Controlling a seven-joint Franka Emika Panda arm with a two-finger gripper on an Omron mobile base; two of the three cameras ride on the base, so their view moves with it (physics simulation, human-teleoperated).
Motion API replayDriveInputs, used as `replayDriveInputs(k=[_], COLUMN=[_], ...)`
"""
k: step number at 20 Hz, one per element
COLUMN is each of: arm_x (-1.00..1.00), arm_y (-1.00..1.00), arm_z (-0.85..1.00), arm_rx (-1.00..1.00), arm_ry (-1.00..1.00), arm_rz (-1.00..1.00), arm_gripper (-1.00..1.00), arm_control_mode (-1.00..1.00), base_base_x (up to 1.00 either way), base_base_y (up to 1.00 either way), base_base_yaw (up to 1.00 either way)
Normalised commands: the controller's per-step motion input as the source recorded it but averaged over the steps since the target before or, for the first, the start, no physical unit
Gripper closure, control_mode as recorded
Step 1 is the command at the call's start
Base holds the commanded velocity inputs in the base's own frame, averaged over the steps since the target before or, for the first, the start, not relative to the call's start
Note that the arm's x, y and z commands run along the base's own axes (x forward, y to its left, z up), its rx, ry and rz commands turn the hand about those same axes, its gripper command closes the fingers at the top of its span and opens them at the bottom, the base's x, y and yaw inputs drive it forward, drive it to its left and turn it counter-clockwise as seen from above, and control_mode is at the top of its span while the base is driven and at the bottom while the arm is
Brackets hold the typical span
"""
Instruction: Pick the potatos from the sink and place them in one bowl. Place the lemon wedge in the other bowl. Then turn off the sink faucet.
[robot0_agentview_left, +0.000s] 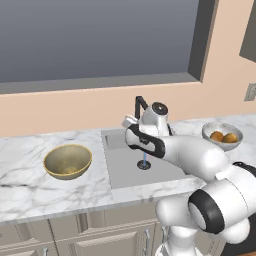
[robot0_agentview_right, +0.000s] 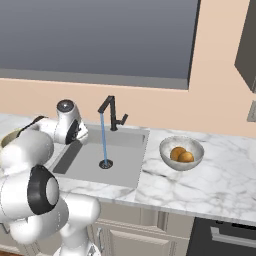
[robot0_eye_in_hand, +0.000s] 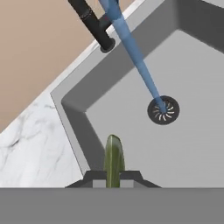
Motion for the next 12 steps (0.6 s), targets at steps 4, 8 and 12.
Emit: replayDriveInputs(k=[4, 8, 12], arm_x=[-0.38, -0.46, -0.46], arm_y=[0.0, 0.06, 0.23], arm_z=[1.0, 0.88, 0.67], arm_rx=[-0.01, -0.04, -0.05], arm_ry=[0.12, 0.11, 0.04], arm_rz=[0.0, 0.0, 0.0], arm_gripper=[1.0, 1.0, 1.0], arm_control_mode=[-1.0, -1.0, -1.0], base_base_x=[0.0, 0.0, 0.0], base_base_y=[0.0, 0.0, 0.0], base_base_yaw=[0.0, 0.0, 0.0])
